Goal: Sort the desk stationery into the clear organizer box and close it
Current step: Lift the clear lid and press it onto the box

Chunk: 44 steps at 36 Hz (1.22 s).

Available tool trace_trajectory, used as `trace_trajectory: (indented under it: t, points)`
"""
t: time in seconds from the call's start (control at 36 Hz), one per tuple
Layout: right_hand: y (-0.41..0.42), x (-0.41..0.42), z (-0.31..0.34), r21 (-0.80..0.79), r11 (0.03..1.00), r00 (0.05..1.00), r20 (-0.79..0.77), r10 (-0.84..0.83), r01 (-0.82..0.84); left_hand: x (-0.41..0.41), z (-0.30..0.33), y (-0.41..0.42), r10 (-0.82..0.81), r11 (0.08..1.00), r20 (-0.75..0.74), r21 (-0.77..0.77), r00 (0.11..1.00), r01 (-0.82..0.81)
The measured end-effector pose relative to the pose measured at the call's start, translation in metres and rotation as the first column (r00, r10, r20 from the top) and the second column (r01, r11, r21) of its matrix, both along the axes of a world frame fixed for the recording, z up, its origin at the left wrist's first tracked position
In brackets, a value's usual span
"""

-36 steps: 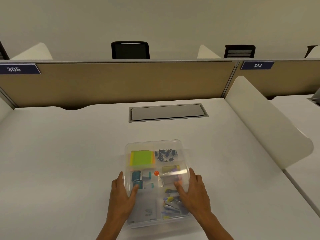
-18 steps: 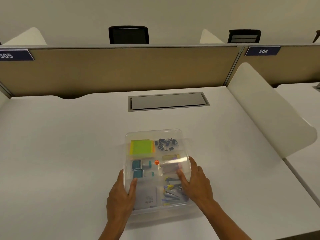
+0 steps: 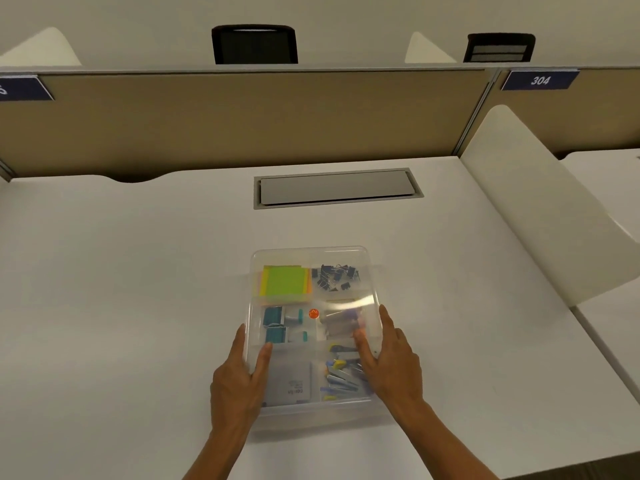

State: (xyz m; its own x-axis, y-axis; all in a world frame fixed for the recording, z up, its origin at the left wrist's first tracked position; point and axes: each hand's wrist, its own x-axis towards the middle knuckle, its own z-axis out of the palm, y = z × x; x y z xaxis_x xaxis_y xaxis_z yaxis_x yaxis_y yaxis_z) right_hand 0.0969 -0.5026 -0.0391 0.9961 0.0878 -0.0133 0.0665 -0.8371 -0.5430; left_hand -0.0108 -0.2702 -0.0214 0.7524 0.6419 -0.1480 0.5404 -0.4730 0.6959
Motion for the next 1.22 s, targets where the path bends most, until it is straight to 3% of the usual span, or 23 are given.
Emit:
trace_trajectory:
  t: [0.31, 0.5, 0.69, 0.81, 0.86, 1.0, 1.11, 1.22]
  points:
    - [0.001, 0.003, 0.004, 0.077, 0.997, 0.999, 0.034, 0.013, -0.016, 0.004, -0.005, 0.000, 0.013, 0.989, 0.027, -0.145, 1.000, -0.009]
    - [0.001, 0.007, 0.008, 0.022, 0.999, 0.999, 0.037, 0.037, -0.038, 0.004, -0.004, 0.000, -0.062, 0.994, -0.071, -0.098, 0.996, 0.055]
    - [-0.001, 0.010, 0.013, -0.145, 0.987, 0.997, 0.036, 0.071, -0.065, 0.001, 0.006, -0.003, 0.001, 0.994, -0.181, 0.109, 0.983, 0.019]
    - [0.001, 0.020, 0.017, -0.172, 0.977, 0.984, 0.105, 0.141, -0.122, 0.012, 0.012, 0.005, -0.161, 0.892, -0.050, 0.419, 0.986, 0.167]
    - [0.005, 0.029, 0.017, -0.189, 0.960, 0.966, 0.116, 0.231, -0.207, 0.026, 0.014, 0.012, -0.250, 0.841, -0.012, 0.493, 0.968, 0.223]
    - [0.027, 0.057, 0.016, -0.286, 0.867, 0.897, 0.049, 0.438, -0.408, 0.077, 0.012, 0.021, -0.367, 0.766, -0.133, 0.519, 0.920, 0.381]
    - [0.046, 0.083, 0.013, -0.342, 0.832, 0.887, -0.010, 0.463, -0.438, 0.110, 0.007, 0.029, -0.357, 0.748, -0.279, 0.486, 0.892, 0.452]
    - [0.057, 0.108, 0.012, -0.393, 0.820, 0.898, -0.036, 0.438, -0.416, 0.128, 0.004, 0.030, -0.347, 0.742, -0.325, 0.478, 0.880, 0.469]
